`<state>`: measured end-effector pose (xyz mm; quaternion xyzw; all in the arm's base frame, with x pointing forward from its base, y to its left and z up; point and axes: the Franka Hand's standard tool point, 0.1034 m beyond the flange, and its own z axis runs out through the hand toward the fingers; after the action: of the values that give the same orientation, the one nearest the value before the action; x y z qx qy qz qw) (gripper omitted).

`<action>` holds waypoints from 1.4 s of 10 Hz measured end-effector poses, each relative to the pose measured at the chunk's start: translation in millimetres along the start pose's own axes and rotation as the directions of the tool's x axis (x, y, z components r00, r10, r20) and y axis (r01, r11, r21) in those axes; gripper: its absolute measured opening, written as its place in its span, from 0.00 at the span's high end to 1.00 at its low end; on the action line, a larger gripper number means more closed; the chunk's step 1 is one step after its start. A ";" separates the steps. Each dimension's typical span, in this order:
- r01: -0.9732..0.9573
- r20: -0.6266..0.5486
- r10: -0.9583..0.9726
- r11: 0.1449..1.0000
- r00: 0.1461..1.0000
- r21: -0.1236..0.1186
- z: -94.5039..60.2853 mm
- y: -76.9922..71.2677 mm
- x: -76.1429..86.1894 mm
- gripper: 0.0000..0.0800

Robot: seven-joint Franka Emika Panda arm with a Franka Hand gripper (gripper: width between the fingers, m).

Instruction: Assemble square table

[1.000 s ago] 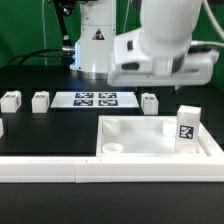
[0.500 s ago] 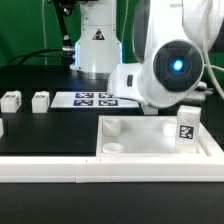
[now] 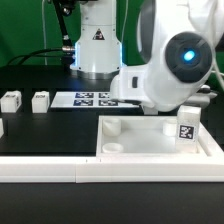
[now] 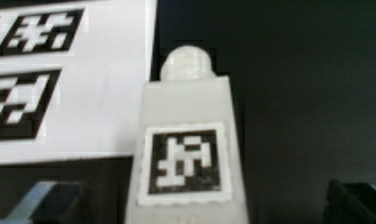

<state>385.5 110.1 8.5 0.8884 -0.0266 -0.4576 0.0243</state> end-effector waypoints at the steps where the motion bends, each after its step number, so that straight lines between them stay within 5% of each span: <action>1: 0.014 -0.024 -0.014 1.000 1.000 -0.011 -2.4 -4.4 -3.4 0.19; 8: -0.017 0.005 0.017 1.000 1.000 0.016 8.6 10.1 -1.4 0.19; 9: -0.018 0.006 0.018 1.000 1.000 0.017 8.7 10.6 -1.3 0.36; 10: -0.019 0.006 0.019 1.000 1.000 0.018 8.6 11.0 -1.2 0.36; 12: -0.020 0.006 0.020 1.000 1.000 0.019 8.5 11.6 -1.2 0.64; 14: -0.020 0.006 0.020 1.000 1.000 0.020 8.4 12.0 -1.1 0.64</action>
Offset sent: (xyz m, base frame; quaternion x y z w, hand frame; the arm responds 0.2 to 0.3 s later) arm -0.0111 -0.0132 -0.0022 0.0221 -0.0153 0.0070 0.9996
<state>377.7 98.1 5.3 0.8869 -0.0402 -0.4597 0.0200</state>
